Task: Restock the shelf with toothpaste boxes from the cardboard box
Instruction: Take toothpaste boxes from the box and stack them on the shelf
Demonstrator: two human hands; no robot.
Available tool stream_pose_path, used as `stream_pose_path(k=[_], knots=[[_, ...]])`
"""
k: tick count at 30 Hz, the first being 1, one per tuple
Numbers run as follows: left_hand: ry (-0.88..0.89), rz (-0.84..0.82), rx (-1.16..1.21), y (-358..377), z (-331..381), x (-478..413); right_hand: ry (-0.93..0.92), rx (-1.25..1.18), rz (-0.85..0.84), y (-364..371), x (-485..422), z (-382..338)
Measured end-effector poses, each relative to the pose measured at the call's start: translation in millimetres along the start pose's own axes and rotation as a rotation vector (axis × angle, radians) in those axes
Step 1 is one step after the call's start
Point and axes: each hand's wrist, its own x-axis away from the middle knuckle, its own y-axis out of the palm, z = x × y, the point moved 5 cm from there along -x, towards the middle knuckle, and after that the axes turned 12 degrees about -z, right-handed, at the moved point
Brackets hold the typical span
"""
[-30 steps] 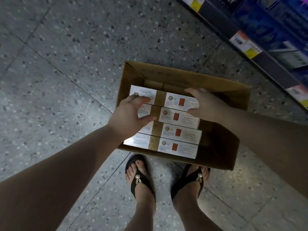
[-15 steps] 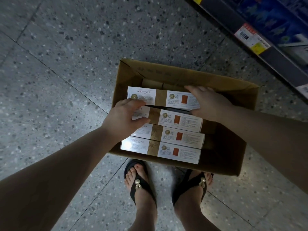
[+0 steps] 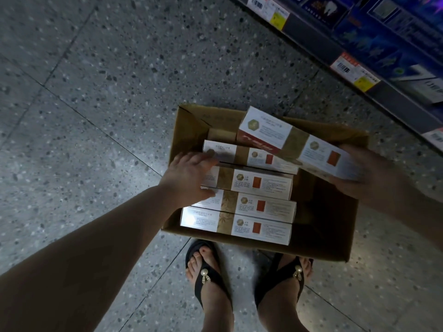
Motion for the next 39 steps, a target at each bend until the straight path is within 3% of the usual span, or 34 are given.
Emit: stream_pose_path(k=[4, 10, 25, 32, 39], knots=[[-0.036, -0.125, -0.149, 6.2, 3.4, -21.1, -0.018, -0.037, 0.035, 0.0, 8.1, 13.8], [-0.018, -0.144, -0.138, 1.6, 1.2, -29.4, -0.05, -0.04, 0.057, 3.1, 7.4, 10.1], [0.011, 0.043, -0.164, -19.6, 7.8, -26.3, -0.071, -0.052, 0.086, -8.8, 5.2, 3.9], [0.094, 0.228, -0.127, -62.1, 32.1, 70.4, -0.036, -0.074, 0.112, -45.9, 68.9, -20.2], [0.229, 0.329, -0.164, -137.8, 93.2, 228.5, -0.027, -0.106, 0.186, -120.5, 204.6, -62.6]])
